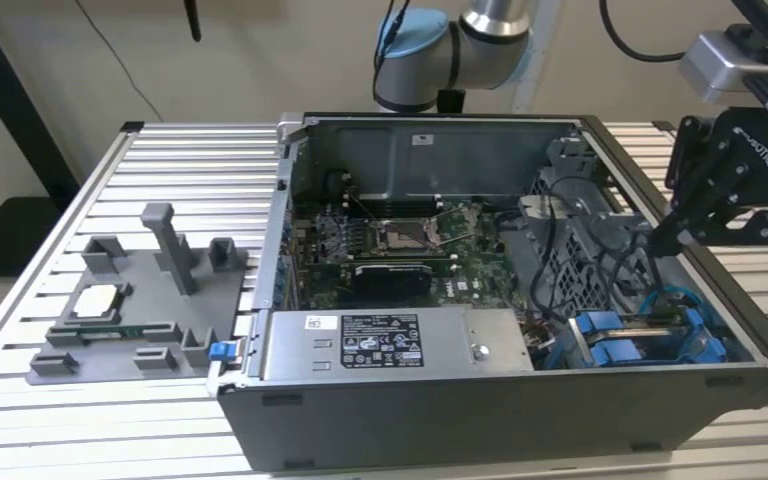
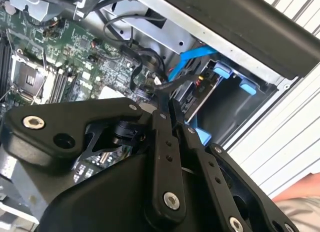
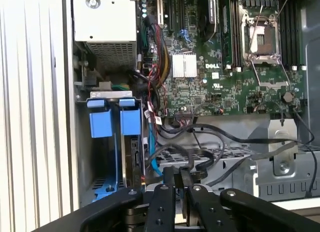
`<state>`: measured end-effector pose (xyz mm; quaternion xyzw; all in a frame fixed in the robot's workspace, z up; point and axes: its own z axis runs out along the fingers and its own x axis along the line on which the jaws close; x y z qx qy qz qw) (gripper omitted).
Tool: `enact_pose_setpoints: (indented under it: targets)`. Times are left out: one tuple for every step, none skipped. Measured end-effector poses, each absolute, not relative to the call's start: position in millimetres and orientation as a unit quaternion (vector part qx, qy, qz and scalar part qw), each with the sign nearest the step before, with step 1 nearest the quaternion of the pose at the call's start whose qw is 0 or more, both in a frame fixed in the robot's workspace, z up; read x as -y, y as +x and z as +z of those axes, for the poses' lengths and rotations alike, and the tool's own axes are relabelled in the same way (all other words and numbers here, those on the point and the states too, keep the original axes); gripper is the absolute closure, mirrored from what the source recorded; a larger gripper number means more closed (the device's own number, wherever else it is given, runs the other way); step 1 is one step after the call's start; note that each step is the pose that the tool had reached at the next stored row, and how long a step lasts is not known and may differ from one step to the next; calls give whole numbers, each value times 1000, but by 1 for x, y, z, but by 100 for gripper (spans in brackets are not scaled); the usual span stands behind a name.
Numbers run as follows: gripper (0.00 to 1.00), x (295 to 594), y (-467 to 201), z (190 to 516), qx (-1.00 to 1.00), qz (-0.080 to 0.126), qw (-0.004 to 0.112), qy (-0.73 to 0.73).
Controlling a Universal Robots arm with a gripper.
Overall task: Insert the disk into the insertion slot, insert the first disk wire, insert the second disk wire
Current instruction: 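Insert the second disk wire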
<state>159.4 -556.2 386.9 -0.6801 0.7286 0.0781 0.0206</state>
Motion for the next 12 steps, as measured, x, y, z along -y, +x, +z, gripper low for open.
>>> enact_pose_setpoints:
  targets:
    - [100, 556, 158, 387, -729, 78, 20, -680]
    - [100, 556, 156, 387, -729, 77, 20, -680]
    - [100, 556, 154, 387, -729, 76, 19, -680]
    - [100, 556, 152, 387, -729, 75, 19, -680]
    - [100, 556, 149, 387, -729, 73, 19, -680]
    - [100, 556, 147, 387, -729, 71, 19, -681]
    - [100, 556, 145, 387, -729, 68, 19, -681]
    - [100, 556, 142, 387, -729, 65, 20, -681]
    - [100, 556, 140, 386, -729, 62, 20, -681]
    - [100, 556, 138, 386, -729, 59, 20, -681]
    - [100, 556, 136, 386, -729, 55, 20, -681]
    - [100, 556, 134, 386, -730, 52, 20, -682]
